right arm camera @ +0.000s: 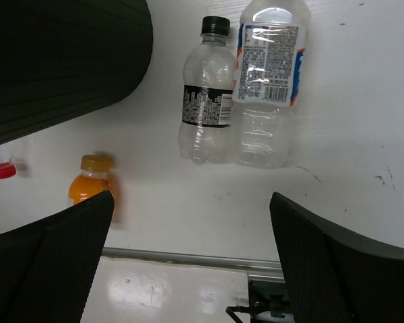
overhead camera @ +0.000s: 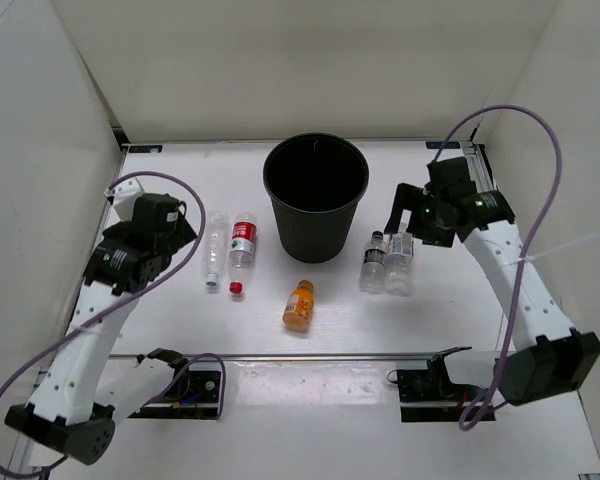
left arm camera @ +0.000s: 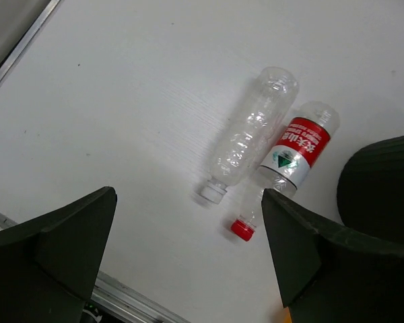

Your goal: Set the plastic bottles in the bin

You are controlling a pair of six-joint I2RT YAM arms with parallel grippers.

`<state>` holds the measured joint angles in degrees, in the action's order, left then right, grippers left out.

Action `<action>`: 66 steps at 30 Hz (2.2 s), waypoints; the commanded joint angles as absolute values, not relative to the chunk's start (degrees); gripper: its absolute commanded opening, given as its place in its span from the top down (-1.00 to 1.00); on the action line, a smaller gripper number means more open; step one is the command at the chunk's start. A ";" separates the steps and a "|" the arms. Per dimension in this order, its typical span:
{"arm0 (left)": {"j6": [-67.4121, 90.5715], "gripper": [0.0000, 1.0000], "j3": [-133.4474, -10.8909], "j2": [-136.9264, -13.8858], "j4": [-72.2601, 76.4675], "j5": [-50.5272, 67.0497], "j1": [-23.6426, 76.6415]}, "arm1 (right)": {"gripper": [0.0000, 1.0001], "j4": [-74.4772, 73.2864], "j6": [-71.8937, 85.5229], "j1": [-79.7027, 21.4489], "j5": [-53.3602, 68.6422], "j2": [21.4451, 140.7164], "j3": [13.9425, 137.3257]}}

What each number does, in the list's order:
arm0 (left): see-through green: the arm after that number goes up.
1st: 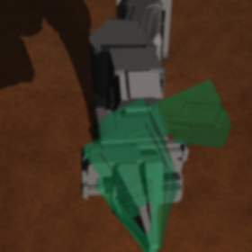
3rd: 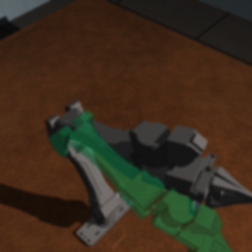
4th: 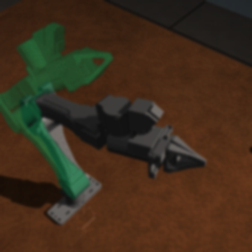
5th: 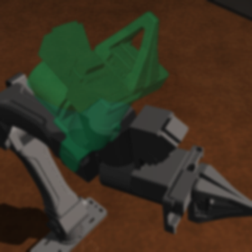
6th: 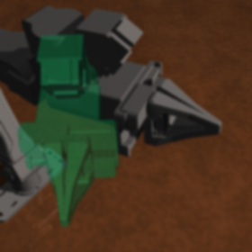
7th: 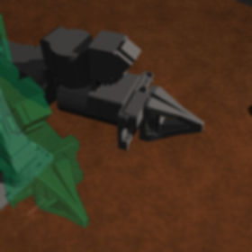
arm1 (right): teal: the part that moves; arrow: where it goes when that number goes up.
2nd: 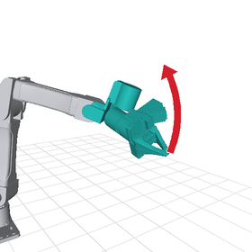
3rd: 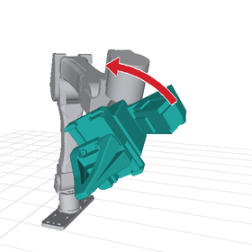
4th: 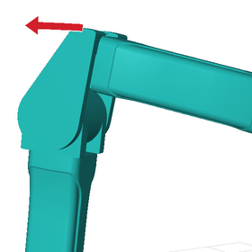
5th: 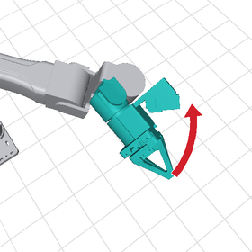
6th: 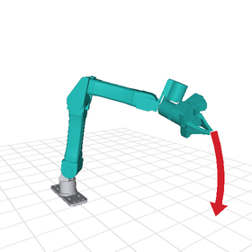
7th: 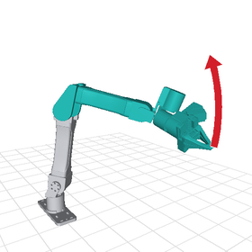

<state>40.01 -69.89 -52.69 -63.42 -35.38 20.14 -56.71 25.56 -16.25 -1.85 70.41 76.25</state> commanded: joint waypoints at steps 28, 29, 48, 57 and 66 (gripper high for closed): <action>43.07 -1.00 -64.16 -59.85 -62.84 -29.18 7.91 | -0.82 -43.86 25.22 -5.19 1.14 109.24 78.66; 42.46 -1.00 -64.16 -59.85 -62.84 -29.18 7.91 | -0.73 -43.34 25.22 -4.66 1.14 109.94 78.05; 45.70 -1.00 -56.53 -58.71 -59.33 -23.91 7.91 | 0.17 -50.64 35.24 -3.77 8.69 88.32 112.12; 46.32 -1.00 -53.53 -59.24 -55.99 -20.83 7.91 | -0.30 -46.49 33.58 -16.77 19.06 102.56 131.75; 37.31 -0.79 -54.14 -58.62 -51.96 -17.42 7.91 | -1.00 -46.32 31.90 -16.09 18.46 97.92 128.60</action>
